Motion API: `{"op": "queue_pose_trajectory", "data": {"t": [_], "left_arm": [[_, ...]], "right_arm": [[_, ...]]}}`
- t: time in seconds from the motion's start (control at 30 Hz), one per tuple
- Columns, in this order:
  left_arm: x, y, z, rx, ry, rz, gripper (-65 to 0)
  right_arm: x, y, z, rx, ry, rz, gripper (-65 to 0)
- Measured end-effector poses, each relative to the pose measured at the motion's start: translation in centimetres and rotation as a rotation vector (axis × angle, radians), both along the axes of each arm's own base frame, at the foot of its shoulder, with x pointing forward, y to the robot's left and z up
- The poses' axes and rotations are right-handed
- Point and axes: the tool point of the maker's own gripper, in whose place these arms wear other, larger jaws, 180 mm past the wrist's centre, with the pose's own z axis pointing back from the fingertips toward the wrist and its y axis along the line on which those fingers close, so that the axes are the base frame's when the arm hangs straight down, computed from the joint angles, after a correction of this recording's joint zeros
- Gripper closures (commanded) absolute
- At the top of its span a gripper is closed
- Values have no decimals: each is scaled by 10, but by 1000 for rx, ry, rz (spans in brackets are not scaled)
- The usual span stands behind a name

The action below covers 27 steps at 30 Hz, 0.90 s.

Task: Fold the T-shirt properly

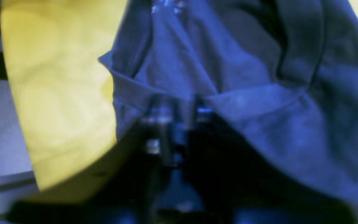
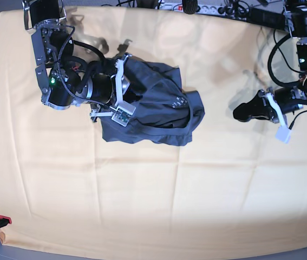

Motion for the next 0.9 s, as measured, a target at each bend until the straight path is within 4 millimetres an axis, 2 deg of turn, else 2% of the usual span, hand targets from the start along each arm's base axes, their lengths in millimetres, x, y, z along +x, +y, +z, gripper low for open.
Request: {"op": "queue_pose_trajectory", "data": {"t": [0.07, 0.3, 0.4, 0.57, 0.6, 0.7, 0.9], "left_arm": [[0, -1, 2, -13, -2, -3, 0], [-1, 1, 2, -3, 0, -5, 0], [-1, 1, 2, -3, 0, -5, 0], [-1, 1, 2, -3, 0, -5, 0], [-1, 1, 2, -4, 0, -5, 0], [-1, 1, 2, -4, 0, -5, 0], [-1, 0, 4, -10, -15, -14, 0]], "right_arm": [[-2, 0, -1, 3, 5, -1, 0], [-5, 6, 1, 52, 5, -8, 0], [-8, 17, 20, 137, -12, 8, 0], [-24, 40, 82, 331, -99, 96, 0], [-25, 43, 85, 344, -103, 103, 0], [-28, 49, 76, 347, -63, 83, 0], [-52, 93, 88, 432, -35, 168, 0]]}}
